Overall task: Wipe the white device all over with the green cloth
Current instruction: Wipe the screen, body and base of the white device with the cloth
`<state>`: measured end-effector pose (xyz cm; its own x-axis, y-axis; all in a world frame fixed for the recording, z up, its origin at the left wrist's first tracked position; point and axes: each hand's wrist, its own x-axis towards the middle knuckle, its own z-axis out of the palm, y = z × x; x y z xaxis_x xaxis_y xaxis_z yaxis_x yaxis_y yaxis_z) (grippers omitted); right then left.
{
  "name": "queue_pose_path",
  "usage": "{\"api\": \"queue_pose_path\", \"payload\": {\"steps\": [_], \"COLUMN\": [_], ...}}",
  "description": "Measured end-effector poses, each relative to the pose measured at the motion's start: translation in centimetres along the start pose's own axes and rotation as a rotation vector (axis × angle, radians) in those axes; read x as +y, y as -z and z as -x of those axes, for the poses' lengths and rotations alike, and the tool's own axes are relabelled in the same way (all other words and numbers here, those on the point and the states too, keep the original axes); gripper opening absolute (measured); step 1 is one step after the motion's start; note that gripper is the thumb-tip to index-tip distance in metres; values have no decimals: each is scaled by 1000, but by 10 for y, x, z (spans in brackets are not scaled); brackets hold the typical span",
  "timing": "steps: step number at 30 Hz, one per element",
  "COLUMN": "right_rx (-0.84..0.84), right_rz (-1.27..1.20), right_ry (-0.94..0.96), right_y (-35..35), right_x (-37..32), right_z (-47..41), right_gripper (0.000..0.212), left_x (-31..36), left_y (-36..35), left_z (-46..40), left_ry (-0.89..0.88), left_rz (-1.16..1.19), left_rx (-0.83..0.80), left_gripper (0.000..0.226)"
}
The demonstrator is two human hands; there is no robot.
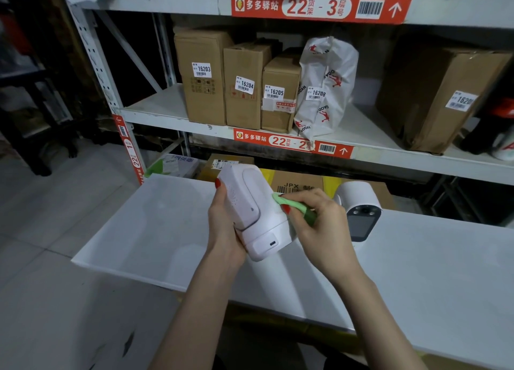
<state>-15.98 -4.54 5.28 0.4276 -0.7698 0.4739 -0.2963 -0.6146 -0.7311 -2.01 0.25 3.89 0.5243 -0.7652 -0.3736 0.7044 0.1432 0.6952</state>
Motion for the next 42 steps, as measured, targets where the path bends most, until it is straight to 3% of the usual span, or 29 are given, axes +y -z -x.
{"api": "queue_pose_path", "payload": {"steps": [5, 13, 18, 22, 31, 42], "right_rx": [-58, 13, -104, -137, -133, -130], "right_rz": [22, -69, -16, 37, -173, -71], "right_ry": [-122, -116, -186, -156, -58, -168], "right_y": [2, 1, 2, 0, 5, 4], "right_x": [7, 6, 17, 18, 2, 14], "right_z": [-2, -3, -3, -2, 0, -2], "right_gripper": [22, 28, 20, 18, 24, 23], "left_x": [2, 2, 3, 6, 9, 10], "left_y": [1, -1, 1, 3, 4, 4], "left_z": [0, 3, 2, 2, 2, 3], "left_ry": [24, 86, 47, 9, -47, -33], "left_rz": [16, -15, -8, 20, 72, 65], "left_rx": [6, -96, -70, -24, 34, -11], "left_gripper": [48, 50, 47, 44, 49, 41]}}
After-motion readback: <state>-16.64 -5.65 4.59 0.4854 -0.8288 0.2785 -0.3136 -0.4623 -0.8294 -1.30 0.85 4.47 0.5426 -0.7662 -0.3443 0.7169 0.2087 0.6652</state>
